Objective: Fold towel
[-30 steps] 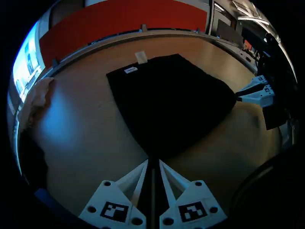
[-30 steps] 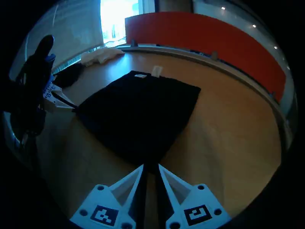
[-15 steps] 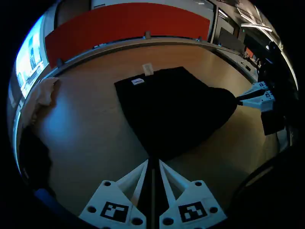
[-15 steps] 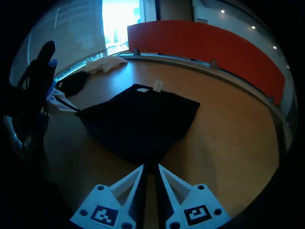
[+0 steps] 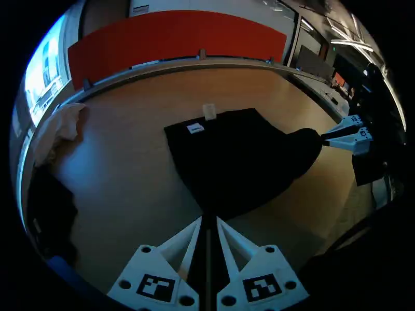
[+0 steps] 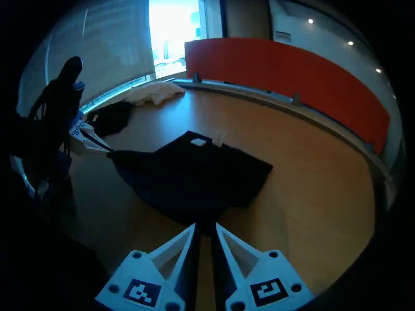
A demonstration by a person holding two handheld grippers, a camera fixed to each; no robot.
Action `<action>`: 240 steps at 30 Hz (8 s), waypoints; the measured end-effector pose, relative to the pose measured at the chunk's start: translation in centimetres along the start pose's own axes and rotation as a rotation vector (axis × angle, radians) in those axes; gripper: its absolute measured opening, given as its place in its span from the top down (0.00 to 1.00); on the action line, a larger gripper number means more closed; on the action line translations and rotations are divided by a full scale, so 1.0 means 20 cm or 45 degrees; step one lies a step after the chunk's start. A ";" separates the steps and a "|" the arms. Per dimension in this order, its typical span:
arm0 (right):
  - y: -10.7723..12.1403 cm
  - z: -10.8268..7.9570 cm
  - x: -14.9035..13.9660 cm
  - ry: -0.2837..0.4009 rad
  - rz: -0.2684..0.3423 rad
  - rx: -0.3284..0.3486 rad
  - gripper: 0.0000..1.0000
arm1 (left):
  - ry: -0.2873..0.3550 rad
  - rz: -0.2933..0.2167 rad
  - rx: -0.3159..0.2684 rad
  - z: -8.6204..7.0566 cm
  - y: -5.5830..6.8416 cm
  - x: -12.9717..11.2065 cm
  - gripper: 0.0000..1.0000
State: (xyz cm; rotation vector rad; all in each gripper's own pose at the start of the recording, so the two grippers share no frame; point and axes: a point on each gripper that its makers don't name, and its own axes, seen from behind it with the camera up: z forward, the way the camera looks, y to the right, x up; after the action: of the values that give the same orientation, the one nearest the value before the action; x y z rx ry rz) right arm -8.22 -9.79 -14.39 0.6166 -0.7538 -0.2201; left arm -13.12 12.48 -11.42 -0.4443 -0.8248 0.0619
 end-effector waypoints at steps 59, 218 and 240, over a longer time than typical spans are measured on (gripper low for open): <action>0.30 0.23 0.16 -0.078 0.117 -0.073 0.88 | 0.063 -0.163 -0.008 0.21 -0.12 0.37 0.96; 0.29 0.43 -0.27 -0.255 -0.064 -0.031 0.36 | 0.015 -0.364 0.309 -0.03 -0.40 -0.20 0.10; 0.29 0.44 -0.31 -0.278 -0.107 0.002 0.77 | 0.009 -0.345 0.295 -0.03 -0.39 -0.21 0.10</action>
State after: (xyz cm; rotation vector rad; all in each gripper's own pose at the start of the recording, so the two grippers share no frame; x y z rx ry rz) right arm -18.99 -6.47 -9.50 0.6331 -0.9391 -0.3686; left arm -16.35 4.33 -11.53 -0.1127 -0.8534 -0.0946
